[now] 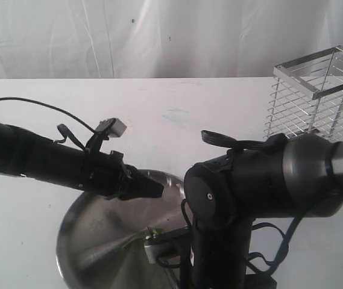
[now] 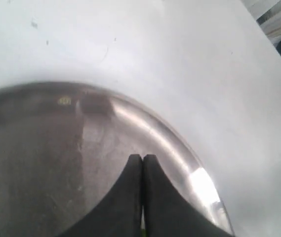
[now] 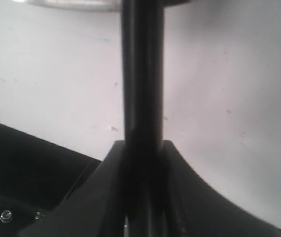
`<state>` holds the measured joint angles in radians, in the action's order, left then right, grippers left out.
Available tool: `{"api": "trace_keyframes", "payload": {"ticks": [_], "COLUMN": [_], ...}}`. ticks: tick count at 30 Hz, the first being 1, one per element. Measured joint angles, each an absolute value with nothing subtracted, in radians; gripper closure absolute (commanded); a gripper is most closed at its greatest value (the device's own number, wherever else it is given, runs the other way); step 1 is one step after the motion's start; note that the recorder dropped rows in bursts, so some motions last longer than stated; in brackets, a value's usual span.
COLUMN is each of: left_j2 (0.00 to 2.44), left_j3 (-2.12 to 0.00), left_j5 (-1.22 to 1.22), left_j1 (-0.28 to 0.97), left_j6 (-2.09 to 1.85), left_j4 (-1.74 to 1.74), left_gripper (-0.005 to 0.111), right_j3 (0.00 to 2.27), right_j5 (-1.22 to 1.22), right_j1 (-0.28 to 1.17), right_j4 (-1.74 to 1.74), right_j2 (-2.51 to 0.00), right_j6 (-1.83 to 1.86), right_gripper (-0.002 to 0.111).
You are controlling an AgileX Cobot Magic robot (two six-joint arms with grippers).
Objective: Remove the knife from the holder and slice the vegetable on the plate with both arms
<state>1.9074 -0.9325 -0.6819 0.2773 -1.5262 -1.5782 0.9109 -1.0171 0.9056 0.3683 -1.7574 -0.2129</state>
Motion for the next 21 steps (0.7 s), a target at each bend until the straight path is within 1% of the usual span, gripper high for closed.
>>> {"api": "trace_keyframes", "payload": {"ticks": [5, 13, 21], "left_j2": [1.824, 1.702, 1.695], "left_j3": [-0.939, -0.939, -0.911], "left_j5": [-0.688, -0.687, -0.643], "left_j1": [0.245, 0.104, 0.093], "left_j6": [-1.521, -1.415, -1.399], "left_j4": [-1.570, -1.523, -1.508], "left_gripper": [0.107, 0.107, 0.107], "right_j3": [0.911, 0.911, 0.925], "right_j5": [-1.025, -1.004, -0.912], "right_j1": [0.906, 0.906, 0.906], "right_j4": [0.365, 0.461, 0.498], "right_j2": [-1.757, -1.757, -1.783], "right_j6": [-0.210, -0.119, -0.075], "right_gripper": [0.108, 0.108, 0.108]}}
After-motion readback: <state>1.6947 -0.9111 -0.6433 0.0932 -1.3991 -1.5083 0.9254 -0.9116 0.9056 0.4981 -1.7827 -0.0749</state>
